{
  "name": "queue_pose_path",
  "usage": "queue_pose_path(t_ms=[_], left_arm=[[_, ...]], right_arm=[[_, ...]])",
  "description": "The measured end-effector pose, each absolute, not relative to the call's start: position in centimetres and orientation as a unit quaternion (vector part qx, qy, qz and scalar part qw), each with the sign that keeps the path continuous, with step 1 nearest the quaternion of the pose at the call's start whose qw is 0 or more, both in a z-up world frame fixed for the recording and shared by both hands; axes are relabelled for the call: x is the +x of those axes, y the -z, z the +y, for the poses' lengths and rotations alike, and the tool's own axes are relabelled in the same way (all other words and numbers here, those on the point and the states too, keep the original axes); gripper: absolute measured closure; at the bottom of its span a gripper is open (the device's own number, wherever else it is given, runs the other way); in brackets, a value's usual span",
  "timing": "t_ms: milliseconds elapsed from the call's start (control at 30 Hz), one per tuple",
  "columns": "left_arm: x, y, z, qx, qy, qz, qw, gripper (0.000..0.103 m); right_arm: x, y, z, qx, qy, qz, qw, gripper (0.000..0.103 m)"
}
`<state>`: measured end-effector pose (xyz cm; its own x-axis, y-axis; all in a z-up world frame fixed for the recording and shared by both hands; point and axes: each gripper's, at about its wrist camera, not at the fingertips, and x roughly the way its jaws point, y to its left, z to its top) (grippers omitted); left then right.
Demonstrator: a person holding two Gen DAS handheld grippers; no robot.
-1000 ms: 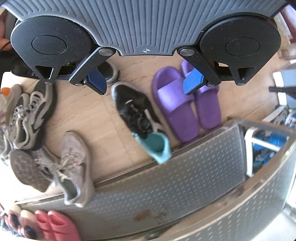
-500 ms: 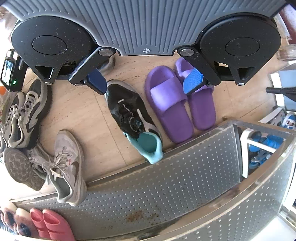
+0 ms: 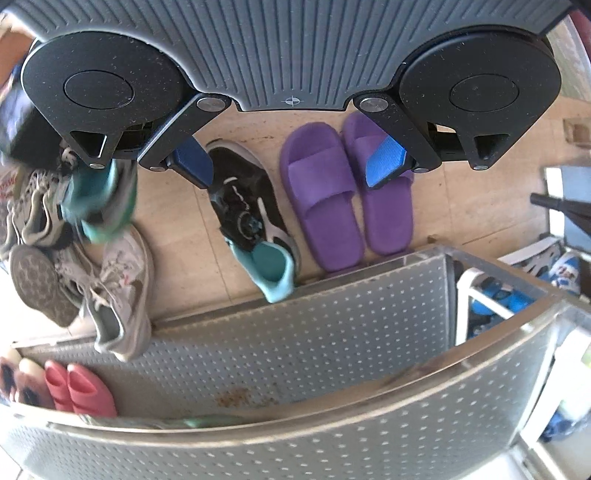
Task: Organize scattered shoes
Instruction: 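Grasp the second teal-lined black sneaker by its heel with the right gripper, then lower the teal-lined sneaker beside its mate and open the right gripper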
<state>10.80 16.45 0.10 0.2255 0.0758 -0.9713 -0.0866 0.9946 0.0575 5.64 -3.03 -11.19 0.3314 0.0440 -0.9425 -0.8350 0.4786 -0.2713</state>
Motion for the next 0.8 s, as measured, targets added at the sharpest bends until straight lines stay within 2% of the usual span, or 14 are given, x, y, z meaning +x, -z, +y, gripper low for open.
queue_pose_path(t_ms=[33, 100, 133, 167, 367, 433, 533, 700, 800], left_arm=[[10.9, -0.2, 16.7, -0.007, -0.054, 0.620, 0.783, 0.010], [11.3, -0.3, 17.2, -0.010, -0.060, 0.619, 0.783, 0.010], [11.5, -0.3, 17.4, -0.012, -0.063, 0.618, 0.783, 0.010], [11.7, -0.4, 17.6, -0.014, -0.067, 0.618, 0.783, 0.010], [12.1, -0.8, 17.0, -0.007, -0.068, 0.613, 0.787, 0.010], [12.2, -0.3, 16.3, 0.000, -0.067, 0.617, 0.784, 0.009], [12.6, 1.3, 15.5, 0.007, -0.064, 0.636, 0.769, 0.009], [13.4, 2.8, 16.4, -0.029, -0.085, 0.655, 0.750, 0.010], [14.0, 2.0, 18.0, -0.055, -0.120, 0.642, 0.755, 0.009]], right_arm=[[6.8, 11.3, -1.9, -0.425, -0.321, 0.464, 0.707, 0.072], [8.6, 11.8, -0.7, -0.443, -0.324, 0.443, 0.709, 0.057], [9.8, 11.9, 0.1, -0.454, -0.316, 0.437, 0.709, 0.046], [10.9, 11.8, 0.5, -0.456, -0.305, 0.440, 0.711, 0.042], [12.9, 9.4, -3.7, -0.333, -0.264, 0.511, 0.747, 0.031], [12.9, 8.7, -7.2, -0.256, -0.272, 0.553, 0.745, 0.027], [13.1, 8.7, -10.1, -0.204, -0.276, 0.560, 0.754, 0.020], [16.3, 11.5, -11.8, -0.071, -0.257, 0.570, 0.777, 0.019], [18.4, 14.6, -10.0, -0.003, -0.262, 0.569, 0.780, 0.011]])
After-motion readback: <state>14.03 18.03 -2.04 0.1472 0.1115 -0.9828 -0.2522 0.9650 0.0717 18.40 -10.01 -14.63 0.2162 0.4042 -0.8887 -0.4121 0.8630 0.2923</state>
